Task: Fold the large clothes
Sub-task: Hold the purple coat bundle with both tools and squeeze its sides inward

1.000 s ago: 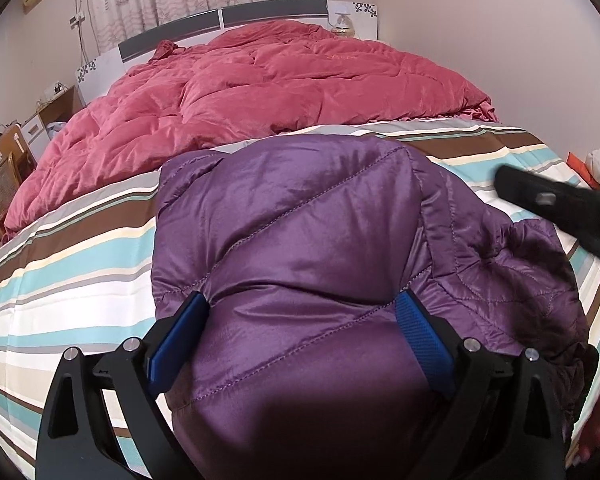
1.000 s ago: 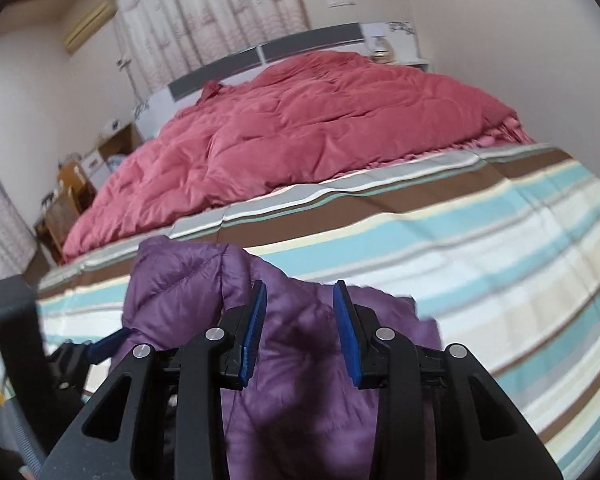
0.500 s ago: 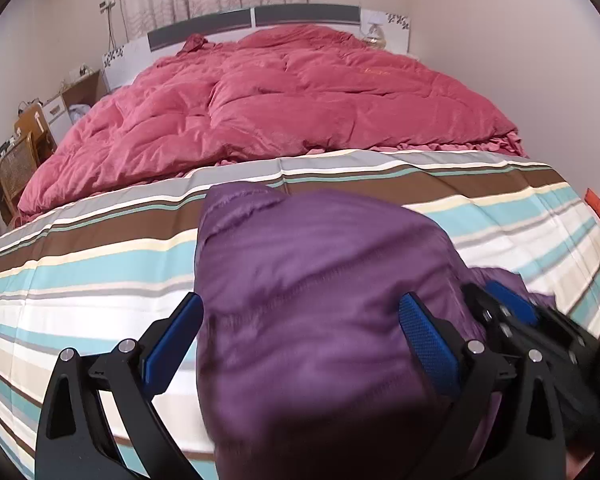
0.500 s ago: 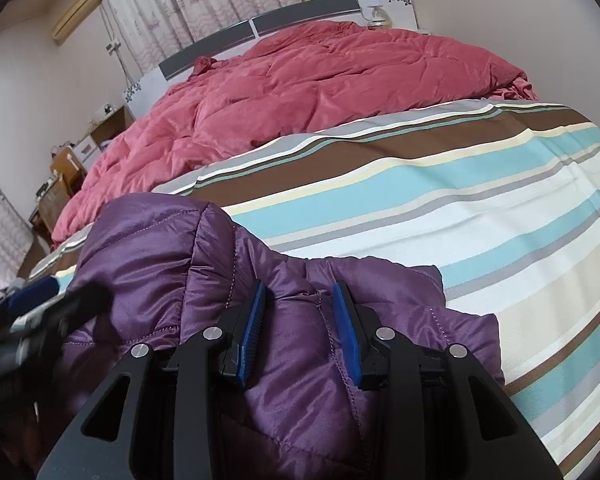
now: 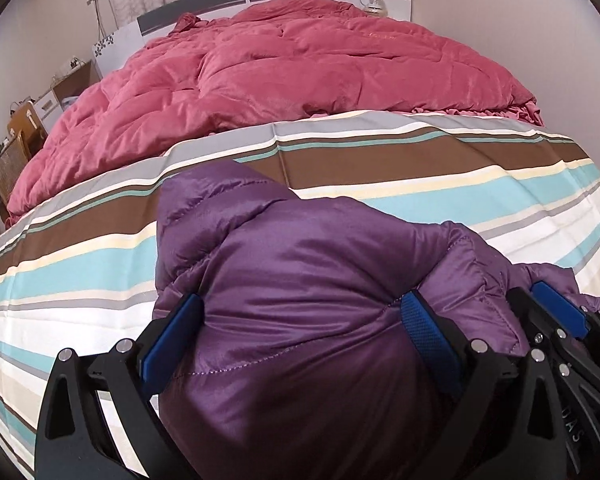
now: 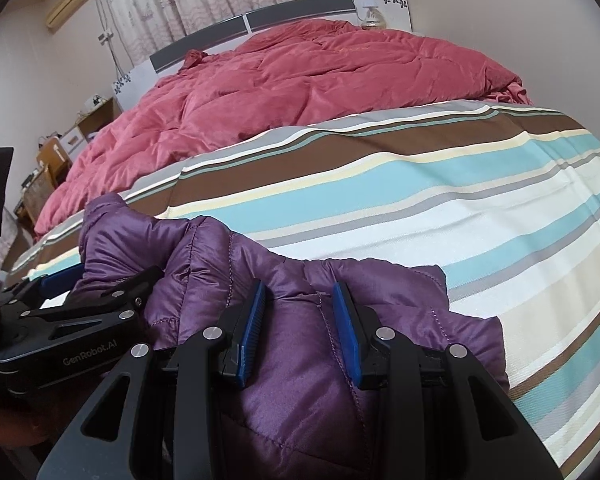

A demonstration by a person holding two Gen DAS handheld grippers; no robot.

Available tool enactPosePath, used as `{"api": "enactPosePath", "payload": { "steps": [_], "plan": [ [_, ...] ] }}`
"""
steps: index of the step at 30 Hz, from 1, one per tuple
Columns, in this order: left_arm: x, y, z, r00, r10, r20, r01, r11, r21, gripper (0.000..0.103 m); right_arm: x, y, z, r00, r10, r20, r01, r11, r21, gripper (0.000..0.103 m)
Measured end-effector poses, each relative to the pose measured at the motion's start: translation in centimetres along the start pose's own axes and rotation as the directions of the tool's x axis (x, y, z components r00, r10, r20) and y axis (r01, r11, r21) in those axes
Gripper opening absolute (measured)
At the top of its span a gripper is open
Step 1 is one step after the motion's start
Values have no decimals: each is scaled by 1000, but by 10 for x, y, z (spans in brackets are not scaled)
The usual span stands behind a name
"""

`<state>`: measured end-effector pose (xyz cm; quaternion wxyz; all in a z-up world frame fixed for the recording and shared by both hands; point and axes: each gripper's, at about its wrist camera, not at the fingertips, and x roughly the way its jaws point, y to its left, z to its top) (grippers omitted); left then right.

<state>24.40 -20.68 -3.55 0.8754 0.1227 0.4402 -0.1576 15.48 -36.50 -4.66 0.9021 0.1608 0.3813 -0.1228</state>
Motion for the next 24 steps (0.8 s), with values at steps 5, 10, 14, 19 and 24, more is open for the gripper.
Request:
{"api": "enactPosePath", "payload": {
  "steps": [5, 10, 14, 19, 24],
  "plan": [
    [-30, 4, -12, 1000, 13, 27, -14, 999, 29, 99, -16, -5, 1, 999, 43, 12, -43, 999, 12, 34],
    [-88, 18, -61, 991, -76, 108, 75, 997, 19, 100, -70, -11, -17, 996, 68, 64, -69, 998, 11, 43],
    [-100, 18, -95, 985, -107, 134, 106, 994, 18, 100, -96, -20, -44, 994, 51, 102, -52, 999, 10, 43],
    [-84, 16, -97, 986, -123, 111, 122, 992, 11, 100, -75, -25, -57, 995, 18, 98, -17, 1000, -12, 43],
    [-105, 32, -96, 982, -147, 115, 145, 989, 26, 101, -103, -42, -52, 991, 75, 107, -84, 993, 81, 65]
  ]
}}
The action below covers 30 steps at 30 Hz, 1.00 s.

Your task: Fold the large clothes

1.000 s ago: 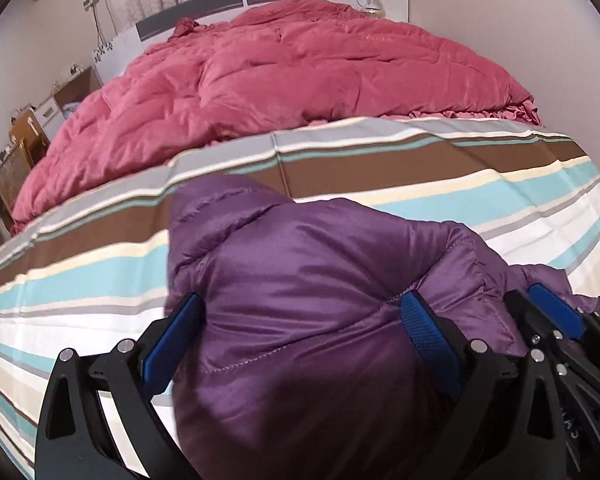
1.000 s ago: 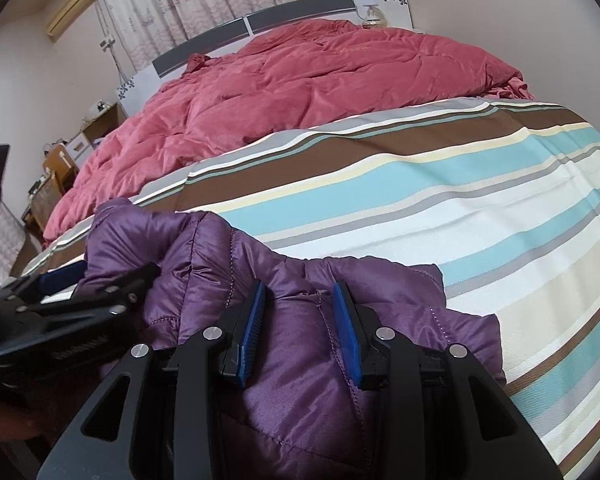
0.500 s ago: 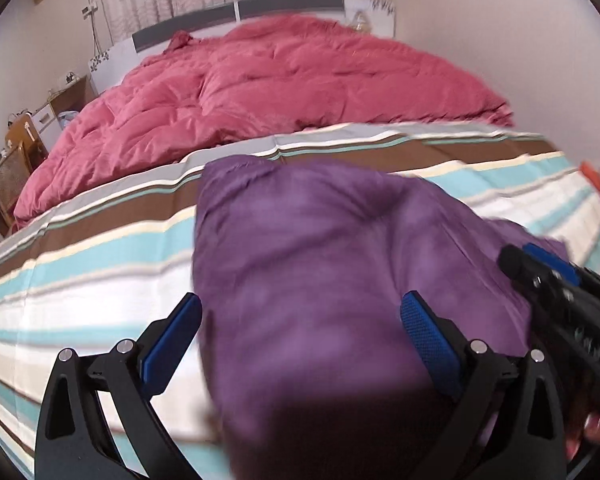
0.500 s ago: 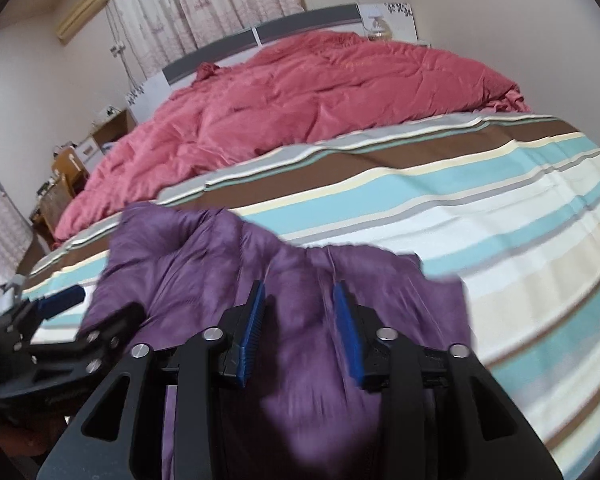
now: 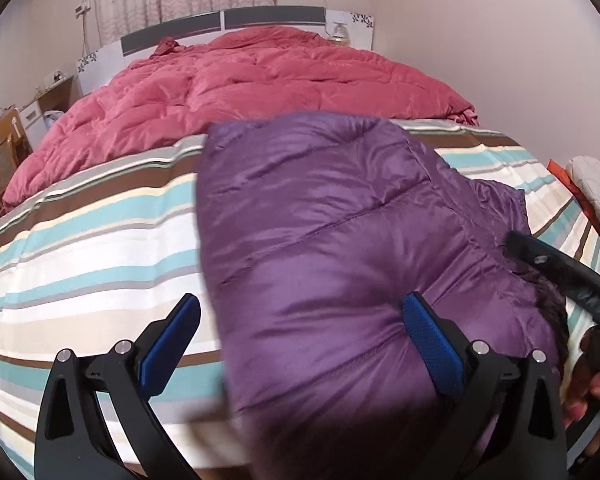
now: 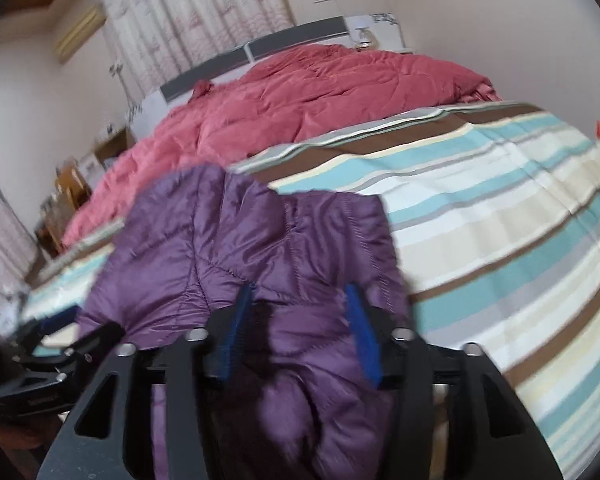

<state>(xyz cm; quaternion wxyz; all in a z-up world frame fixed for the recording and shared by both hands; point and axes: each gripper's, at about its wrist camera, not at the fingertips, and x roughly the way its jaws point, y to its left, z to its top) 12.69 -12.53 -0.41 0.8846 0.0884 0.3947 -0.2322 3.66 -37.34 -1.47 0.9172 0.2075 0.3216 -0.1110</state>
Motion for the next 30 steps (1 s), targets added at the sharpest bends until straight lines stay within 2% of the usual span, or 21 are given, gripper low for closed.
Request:
{"api": "enactPosePath", "payload": {
  "steps": [1, 2, 5, 8, 10, 13, 14, 16, 19, 23, 26, 30],
  "plan": [
    [-5, 5, -2, 1000, -4, 1, 4, 1000, -17, 101, -10, -7, 0, 1000, 8, 10, -8, 1000, 29, 81],
    [-10, 15, -3, 1000, -23, -5, 23, 999, -48, 101, -15, -11, -1, 1000, -5, 2, 5, 999, 36, 83],
    [-12, 33, -11, 997, -78, -21, 75, 990, -118, 101, -21, -24, -6, 999, 10, -32, -7, 998, 67, 83],
    [-9, 43, -19, 988, -150, -36, 142, 976, -163, 101, -13, -44, -14, 991, 93, -99, -75, 983, 168, 83],
    [-6, 44, -23, 981, -188, -44, 177, 968, -175, 101, -1, -53, -17, 977, 158, -144, -121, 964, 236, 83],
    [1, 40, -25, 967, -243, -71, 228, 959, -168, 101, 15, -55, -22, 958, 218, -189, -160, 947, 280, 78],
    [2, 39, -24, 964, -255, -76, 239, 956, -167, 101, 20, -55, -24, 950, 242, -197, -176, 937, 302, 71],
    [7, 36, -26, 947, -308, -91, 291, 942, -169, 101, 28, -56, -28, 931, 305, -200, -220, 907, 359, 67],
    [15, 29, -28, 927, -359, -108, 339, 925, -170, 100, 32, -56, -33, 924, 335, -184, -245, 889, 386, 59],
    [14, 22, -29, 931, -351, -101, 335, 931, -146, 93, 32, -50, -34, 922, 339, -189, -252, 893, 373, 50],
    [7, 18, -28, 938, -334, -93, 324, 940, -102, 81, 30, -47, -33, 918, 355, -176, -272, 888, 371, 39],
    [-3, 18, -24, 949, -304, -77, 300, 952, -59, 63, 21, -40, -25, 916, 375, -141, -313, 889, 333, 32]
  ]
}}
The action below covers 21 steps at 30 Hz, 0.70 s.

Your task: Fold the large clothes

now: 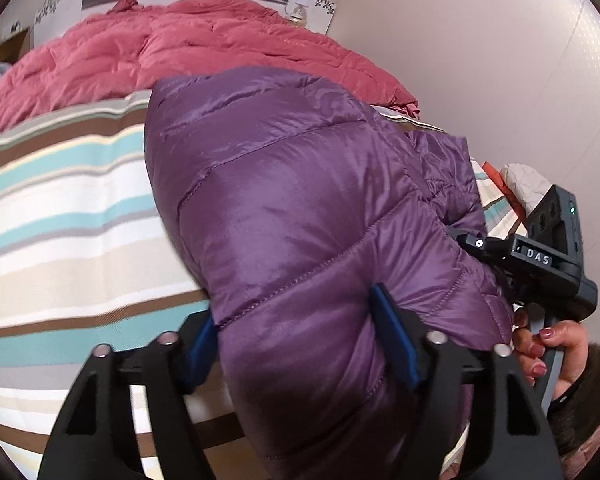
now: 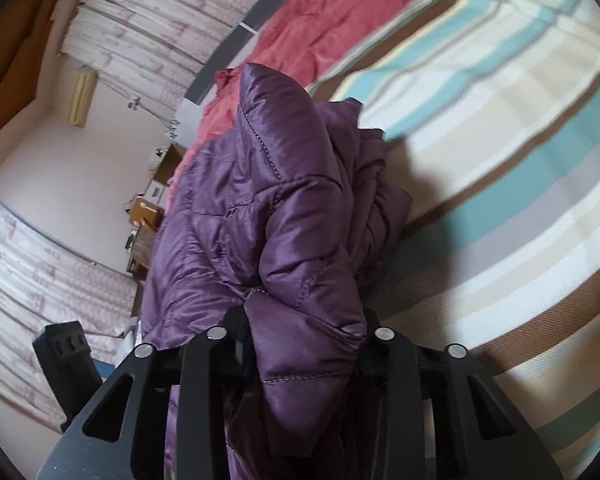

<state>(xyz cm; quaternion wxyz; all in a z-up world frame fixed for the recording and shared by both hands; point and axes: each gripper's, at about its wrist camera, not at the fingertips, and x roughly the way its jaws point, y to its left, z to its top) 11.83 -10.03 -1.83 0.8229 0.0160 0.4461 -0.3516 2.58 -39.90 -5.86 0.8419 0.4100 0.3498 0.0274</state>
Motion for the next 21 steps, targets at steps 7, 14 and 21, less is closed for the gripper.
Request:
{"api": "enactPosePath", "payload": {
  "steps": [7, 14, 21],
  "plan": [
    [-22, -3, 15, 995, 79, 68, -85, 993, 83, 48, -1, 34, 2, 998, 51, 46, -47, 995, -85, 30],
    [-52, 28, 40, 980, 127, 153, -140, 987, 77, 45, 22, 72, 18, 990, 125, 66, -115, 983, -143, 30],
    [-76, 75, 71, 944, 215, 251, -239, 969, 69, 45, 67, 117, 43, 982, 180, 63, -164, 964, -211, 30]
  ]
}}
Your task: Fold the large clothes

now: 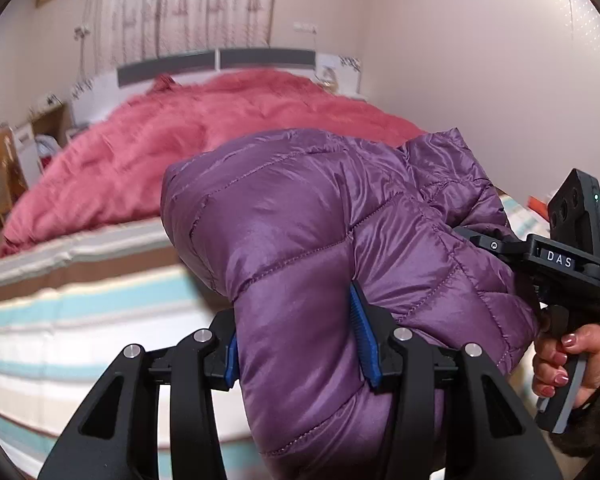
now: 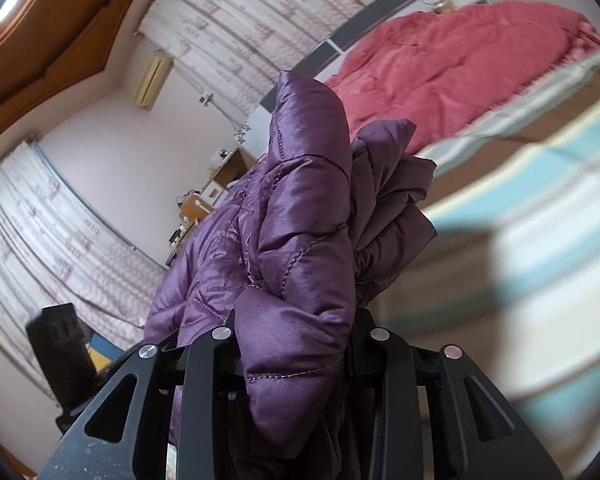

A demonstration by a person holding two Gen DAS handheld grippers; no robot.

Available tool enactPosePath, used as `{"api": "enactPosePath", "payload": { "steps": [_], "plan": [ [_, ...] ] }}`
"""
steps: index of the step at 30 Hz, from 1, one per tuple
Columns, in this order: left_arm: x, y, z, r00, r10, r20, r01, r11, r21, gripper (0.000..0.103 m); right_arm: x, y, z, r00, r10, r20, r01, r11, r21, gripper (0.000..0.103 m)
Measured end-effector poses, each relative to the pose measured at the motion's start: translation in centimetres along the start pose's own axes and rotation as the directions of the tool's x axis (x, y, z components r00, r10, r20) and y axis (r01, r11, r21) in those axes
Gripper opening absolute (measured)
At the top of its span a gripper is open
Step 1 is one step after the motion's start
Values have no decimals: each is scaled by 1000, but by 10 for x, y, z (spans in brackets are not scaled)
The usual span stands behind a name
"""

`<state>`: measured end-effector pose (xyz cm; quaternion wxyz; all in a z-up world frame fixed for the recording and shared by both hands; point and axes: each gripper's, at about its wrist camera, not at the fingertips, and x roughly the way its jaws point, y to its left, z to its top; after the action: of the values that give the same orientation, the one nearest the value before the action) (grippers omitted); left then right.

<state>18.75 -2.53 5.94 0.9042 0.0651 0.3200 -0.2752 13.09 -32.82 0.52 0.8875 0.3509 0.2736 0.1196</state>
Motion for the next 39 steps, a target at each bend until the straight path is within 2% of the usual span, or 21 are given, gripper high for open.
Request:
{"api": "enactPosePath", "payload": {
  "steps": [4, 9, 12, 14, 16, 21, 23, 24, 26, 28, 29, 31, 34, 36, 39],
  "plan": [
    [14, 37, 12, 998, 54, 27, -54, 998, -14, 45, 45, 14, 17, 1000, 6, -13, -7, 999, -45, 30],
    [46, 75, 11, 994, 113, 9, -112, 993, -35, 45, 97, 19, 30, 998, -25, -54, 20, 996, -91, 30],
    [70, 93, 2, 991, 132, -35, -134, 989, -57, 45, 126, 16, 27, 993, -67, -94, 57, 993, -99, 30],
    [86, 102, -10, 988, 136, -74, -141, 988, -70, 49, 142, 12, 21, 985, -134, -112, 120, 985, -127, 32],
    [92, 104, -25, 989, 138, -49, -141, 987, -78, 56, 150, 9, 16, 979, -181, -97, 167, 976, -143, 37],
    [92, 102, -34, 988, 148, -39, -151, 983, -104, 65, 152, 6, 3, 959, -270, -85, 245, 941, -233, 47],
    [82, 100, -33, 985, 171, -38, -174, 979, -105, 72, 144, 10, 4, 957, -279, -79, 256, 940, -225, 48],
    [78, 101, -31, 981, 189, -31, -191, 976, -105, 78, 137, 14, 5, 958, -279, -71, 257, 940, -224, 48],
    [61, 100, -28, 978, 205, 29, -200, 973, -113, 87, 121, 28, 2, 955, -297, -23, 280, 922, -269, 55],
    [45, 96, -24, 975, 205, 89, -193, 973, -128, 91, 108, 41, -5, 949, -317, 8, 301, 894, -331, 56],
    [44, 95, -22, 971, 221, 90, -209, 969, -129, 91, 106, 45, -8, 941, -339, 13, 321, 879, -353, 56],
    [51, 94, -20, 968, 244, 59, -235, 964, -127, 91, 105, 48, -16, 932, -362, 5, 339, 868, -363, 56],
    [81, 90, -27, 958, 279, -65, -282, 958, -48, 91, 108, 47, -29, 917, -398, -31, 360, 857, -368, 56],
    [82, 86, -38, 954, 287, -85, -290, 957, -17, 91, 110, 46, -40, 902, -429, -49, 377, 838, -394, 56],
    [77, 93, -56, 959, 263, -111, -268, 962, -41, 91, 108, 42, -57, 888, -457, -60, 393, 819, -418, 56]
  ]
}}
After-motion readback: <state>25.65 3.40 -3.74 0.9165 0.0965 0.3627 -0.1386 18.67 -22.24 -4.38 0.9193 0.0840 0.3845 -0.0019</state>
